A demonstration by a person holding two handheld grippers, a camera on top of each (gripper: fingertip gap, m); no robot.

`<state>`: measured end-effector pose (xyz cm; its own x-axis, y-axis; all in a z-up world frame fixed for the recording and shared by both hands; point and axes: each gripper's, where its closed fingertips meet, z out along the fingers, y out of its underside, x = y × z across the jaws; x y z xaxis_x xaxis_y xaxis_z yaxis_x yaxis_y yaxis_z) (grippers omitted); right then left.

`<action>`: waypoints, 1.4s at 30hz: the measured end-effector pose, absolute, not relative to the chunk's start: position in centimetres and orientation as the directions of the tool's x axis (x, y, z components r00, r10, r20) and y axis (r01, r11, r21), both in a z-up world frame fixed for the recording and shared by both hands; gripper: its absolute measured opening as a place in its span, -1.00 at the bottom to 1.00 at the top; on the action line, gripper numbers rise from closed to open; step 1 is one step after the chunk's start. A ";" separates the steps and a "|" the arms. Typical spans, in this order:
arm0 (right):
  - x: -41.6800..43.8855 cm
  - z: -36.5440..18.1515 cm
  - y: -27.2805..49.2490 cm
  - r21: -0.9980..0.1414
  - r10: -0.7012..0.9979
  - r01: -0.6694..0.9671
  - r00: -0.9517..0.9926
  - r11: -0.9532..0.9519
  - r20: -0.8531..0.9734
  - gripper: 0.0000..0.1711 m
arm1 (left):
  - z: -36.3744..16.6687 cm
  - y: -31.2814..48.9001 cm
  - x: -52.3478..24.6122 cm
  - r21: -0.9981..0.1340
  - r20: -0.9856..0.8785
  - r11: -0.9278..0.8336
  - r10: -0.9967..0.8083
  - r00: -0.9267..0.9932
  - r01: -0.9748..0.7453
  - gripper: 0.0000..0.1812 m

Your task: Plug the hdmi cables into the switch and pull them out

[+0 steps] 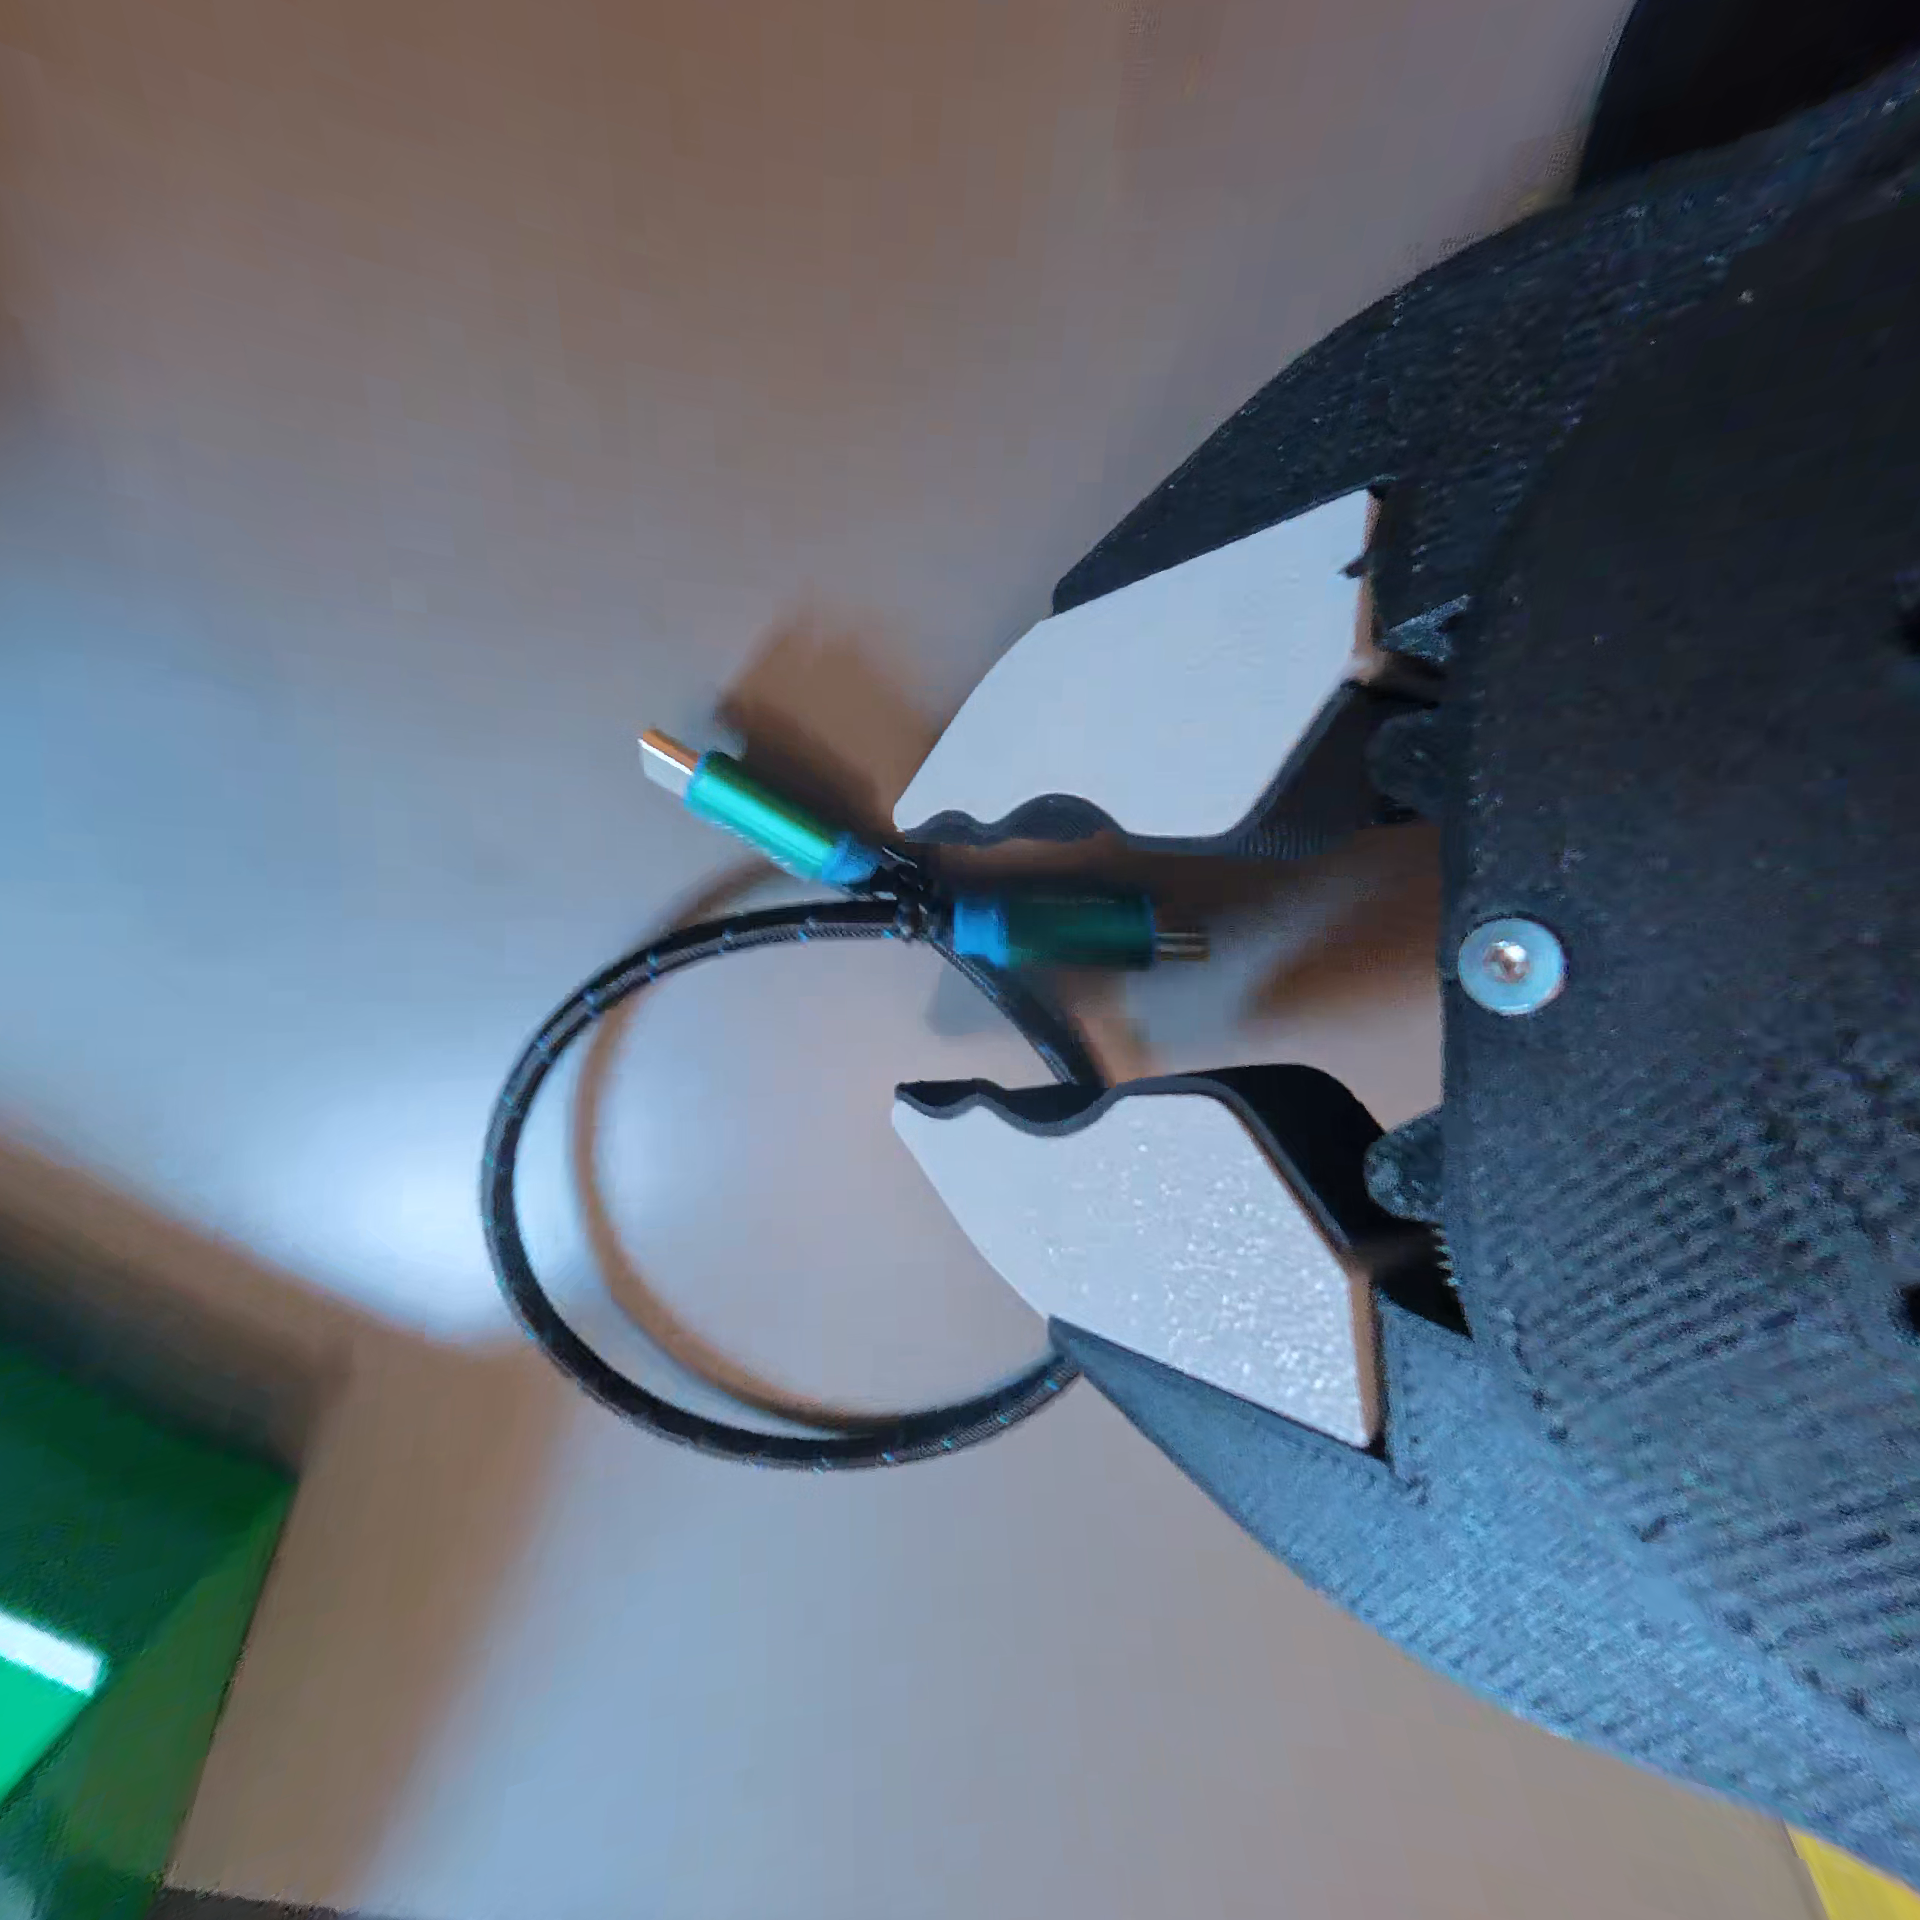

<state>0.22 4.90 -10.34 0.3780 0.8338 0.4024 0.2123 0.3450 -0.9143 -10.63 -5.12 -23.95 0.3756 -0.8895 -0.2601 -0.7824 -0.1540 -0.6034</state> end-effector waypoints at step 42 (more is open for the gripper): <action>0.1 -11.4 5.3 -0.910 0.841 0.260 0.363 0.322 0.401 -0.84 | -24.3 -4.2 -7.5 -0.553 -0.179 -0.444 -0.763 0.622 -0.705 -0.63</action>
